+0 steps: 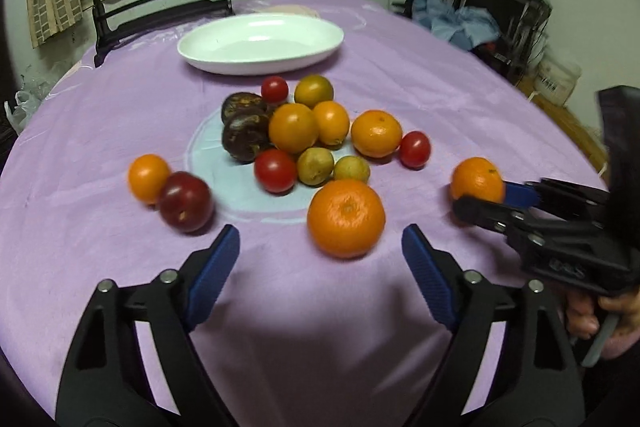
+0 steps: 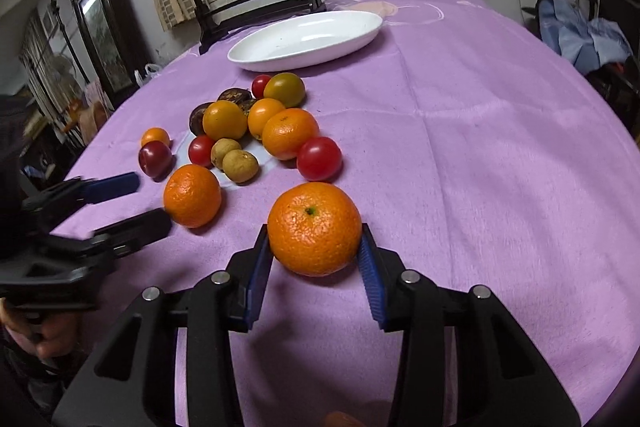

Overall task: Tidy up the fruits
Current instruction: 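Grasp a large mandarin with the left gripper while the right gripper grasps another mandarin, then carry both mandarins over the white oval plate and open both grippers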

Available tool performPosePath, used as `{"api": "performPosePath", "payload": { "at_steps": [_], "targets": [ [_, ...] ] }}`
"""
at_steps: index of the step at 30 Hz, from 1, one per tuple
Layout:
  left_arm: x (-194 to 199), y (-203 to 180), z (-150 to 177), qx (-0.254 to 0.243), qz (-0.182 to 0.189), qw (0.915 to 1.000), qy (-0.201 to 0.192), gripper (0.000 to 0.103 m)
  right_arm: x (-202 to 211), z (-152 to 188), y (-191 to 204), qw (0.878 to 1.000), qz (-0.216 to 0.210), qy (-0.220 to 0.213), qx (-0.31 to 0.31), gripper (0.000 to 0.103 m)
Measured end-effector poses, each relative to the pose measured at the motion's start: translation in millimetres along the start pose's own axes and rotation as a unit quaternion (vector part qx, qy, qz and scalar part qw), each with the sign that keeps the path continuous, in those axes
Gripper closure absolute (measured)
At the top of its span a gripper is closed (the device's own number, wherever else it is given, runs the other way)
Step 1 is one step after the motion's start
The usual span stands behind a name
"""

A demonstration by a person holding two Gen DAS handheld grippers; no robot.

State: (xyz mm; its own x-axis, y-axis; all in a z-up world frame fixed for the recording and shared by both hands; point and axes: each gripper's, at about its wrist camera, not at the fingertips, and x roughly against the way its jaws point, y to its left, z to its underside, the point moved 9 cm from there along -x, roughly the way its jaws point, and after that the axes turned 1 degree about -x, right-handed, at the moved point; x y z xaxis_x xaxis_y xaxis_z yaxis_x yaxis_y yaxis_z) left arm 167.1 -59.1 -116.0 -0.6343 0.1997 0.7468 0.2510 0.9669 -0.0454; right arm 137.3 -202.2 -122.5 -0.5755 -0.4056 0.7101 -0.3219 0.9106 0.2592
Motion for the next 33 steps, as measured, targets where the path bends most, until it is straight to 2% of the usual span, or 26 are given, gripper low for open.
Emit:
{"api": "performPosePath", "payload": {
  "at_steps": [6,9,14,17,20,24,27,28,31,33],
  "targets": [
    [-21,-8,1,-0.003,0.005,0.9993,0.037,0.031,3,4,0,1.000,-0.025,0.003,-0.012,0.060],
    [-29,-7,4,-0.002,0.005,0.9985,0.054,0.042,2,6,1,1.000,-0.027,0.005,-0.009,0.060],
    [-29,-8,2,0.003,0.021,0.9985,0.050,0.056,1,3,2,1.000,-0.026,0.009,-0.001,0.060],
    [-28,-9,1,-0.002,0.027,0.9984,0.050,0.057,1,-4,3,1.000,-0.025,0.009,0.003,0.060],
    [-21,-5,-6,0.011,0.062,0.9970,0.046,0.058,1,-26,3,1.000,-0.031,-0.003,0.002,0.060],
    [-4,18,-41,0.031,0.074,0.9968,0.008,0.057,-8,-70,9,0.999,-0.037,-0.022,0.008,0.060],
    [-8,47,-83,0.030,0.040,0.9986,-0.017,0.057,-29,-112,19,0.998,-0.038,-0.039,0.021,0.060],
    [-15,61,-104,0.027,0.025,0.9990,-0.025,0.057,-38,-126,21,0.998,-0.040,-0.042,0.021,0.060],
    [-42,84,-148,0.020,0.009,0.9994,-0.025,0.057,-77,-167,22,0.998,-0.027,-0.042,0.024,0.060],
    [-66,102,-170,0.023,-0.006,0.9996,-0.015,0.057,-108,-187,22,0.999,-0.017,-0.024,0.029,0.060]
  ]
}}
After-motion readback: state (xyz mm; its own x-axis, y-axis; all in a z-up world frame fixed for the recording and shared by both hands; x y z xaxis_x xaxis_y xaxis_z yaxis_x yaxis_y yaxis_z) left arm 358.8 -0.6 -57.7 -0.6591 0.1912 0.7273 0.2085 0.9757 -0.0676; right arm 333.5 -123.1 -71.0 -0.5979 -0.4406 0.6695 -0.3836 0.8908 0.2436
